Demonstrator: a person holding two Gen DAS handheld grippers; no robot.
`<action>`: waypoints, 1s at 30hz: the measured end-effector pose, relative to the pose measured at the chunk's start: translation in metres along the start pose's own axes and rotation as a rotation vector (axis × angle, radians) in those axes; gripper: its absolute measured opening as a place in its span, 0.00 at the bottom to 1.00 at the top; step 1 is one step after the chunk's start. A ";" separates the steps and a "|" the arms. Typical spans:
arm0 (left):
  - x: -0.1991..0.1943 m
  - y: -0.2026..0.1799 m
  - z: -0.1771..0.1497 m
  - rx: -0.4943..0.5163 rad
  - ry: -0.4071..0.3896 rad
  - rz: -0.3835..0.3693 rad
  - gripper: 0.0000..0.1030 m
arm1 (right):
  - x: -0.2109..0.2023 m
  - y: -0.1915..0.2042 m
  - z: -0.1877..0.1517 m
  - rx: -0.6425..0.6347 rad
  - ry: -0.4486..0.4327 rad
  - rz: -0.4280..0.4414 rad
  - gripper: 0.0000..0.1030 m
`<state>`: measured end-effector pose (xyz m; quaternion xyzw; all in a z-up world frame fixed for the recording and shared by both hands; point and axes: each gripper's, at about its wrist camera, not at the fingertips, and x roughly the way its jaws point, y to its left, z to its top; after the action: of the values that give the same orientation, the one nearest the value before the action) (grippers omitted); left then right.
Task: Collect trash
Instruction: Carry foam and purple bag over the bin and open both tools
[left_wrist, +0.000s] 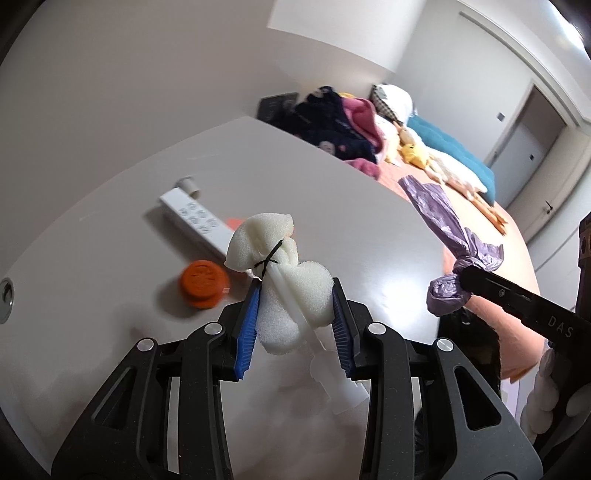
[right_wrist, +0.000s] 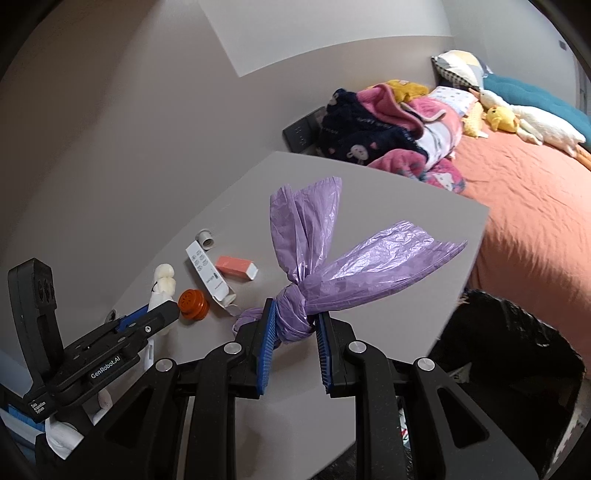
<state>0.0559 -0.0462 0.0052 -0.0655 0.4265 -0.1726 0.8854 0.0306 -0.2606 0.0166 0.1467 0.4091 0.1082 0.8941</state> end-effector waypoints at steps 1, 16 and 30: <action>-0.001 -0.004 -0.001 0.006 0.001 -0.005 0.34 | -0.005 -0.004 -0.001 0.003 -0.006 -0.005 0.22; 0.013 -0.084 -0.001 0.140 0.031 -0.100 0.36 | -0.052 -0.056 -0.014 0.051 -0.055 -0.057 0.22; 0.027 -0.156 -0.011 0.257 0.064 -0.188 0.37 | -0.091 -0.110 -0.029 0.127 -0.103 -0.120 0.22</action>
<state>0.0241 -0.2007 0.0197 0.0142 0.4207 -0.3100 0.8524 -0.0417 -0.3866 0.0234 0.1838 0.3765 0.0205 0.9077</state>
